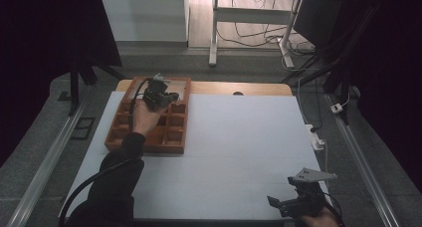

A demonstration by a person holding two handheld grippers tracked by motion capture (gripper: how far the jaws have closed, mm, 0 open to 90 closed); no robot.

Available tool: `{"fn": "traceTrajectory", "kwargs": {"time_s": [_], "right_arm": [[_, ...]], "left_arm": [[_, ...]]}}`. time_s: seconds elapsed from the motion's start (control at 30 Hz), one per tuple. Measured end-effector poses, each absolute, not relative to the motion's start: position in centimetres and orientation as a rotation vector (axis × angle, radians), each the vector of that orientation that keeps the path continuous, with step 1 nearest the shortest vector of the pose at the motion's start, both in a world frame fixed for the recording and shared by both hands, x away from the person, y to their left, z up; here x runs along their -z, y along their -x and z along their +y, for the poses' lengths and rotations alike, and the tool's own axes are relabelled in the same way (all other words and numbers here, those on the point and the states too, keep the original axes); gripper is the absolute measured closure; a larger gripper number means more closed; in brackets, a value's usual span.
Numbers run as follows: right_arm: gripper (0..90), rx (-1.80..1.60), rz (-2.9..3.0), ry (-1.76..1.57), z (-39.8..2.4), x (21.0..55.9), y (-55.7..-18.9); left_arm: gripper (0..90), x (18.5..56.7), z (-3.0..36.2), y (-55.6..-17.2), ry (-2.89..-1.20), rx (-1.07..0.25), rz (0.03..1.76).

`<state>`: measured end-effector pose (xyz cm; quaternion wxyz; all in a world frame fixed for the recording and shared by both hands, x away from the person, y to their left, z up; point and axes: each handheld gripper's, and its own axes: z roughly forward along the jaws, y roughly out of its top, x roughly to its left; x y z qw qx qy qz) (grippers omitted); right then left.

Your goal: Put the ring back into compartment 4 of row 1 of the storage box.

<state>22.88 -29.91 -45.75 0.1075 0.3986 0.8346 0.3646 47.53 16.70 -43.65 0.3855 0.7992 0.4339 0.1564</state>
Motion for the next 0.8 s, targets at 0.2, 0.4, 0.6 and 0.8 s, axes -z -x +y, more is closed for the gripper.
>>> {"fn": "traceTrajectory", "kwargs": {"time_s": [0.2, 0.4, 0.6, 0.8], "right_arm": [[0.0, -1.075, 2.457, -1.174, -29.9, 45.7, -22.9], [0.0, -1.072, 2.456, -1.174, -30.0, 45.7, -22.9], [0.0, -1.073, 2.459, -1.171, -30.0, 45.7, -22.9], [0.0, -1.075, 2.452, -1.171, -30.0, 45.7, -22.8]], "left_arm": [[87.5, 44.4, 16.5, -48.1, -2.045, -0.388, 1.118], [87.5, 45.3, 15.9, -48.4, -2.059, -0.373, 1.121], [87.5, 46.1, 15.4, -48.6, -2.062, -0.356, 1.136], [87.4, 46.9, 15.3, -48.7, -2.060, -0.346, 1.157]]}}
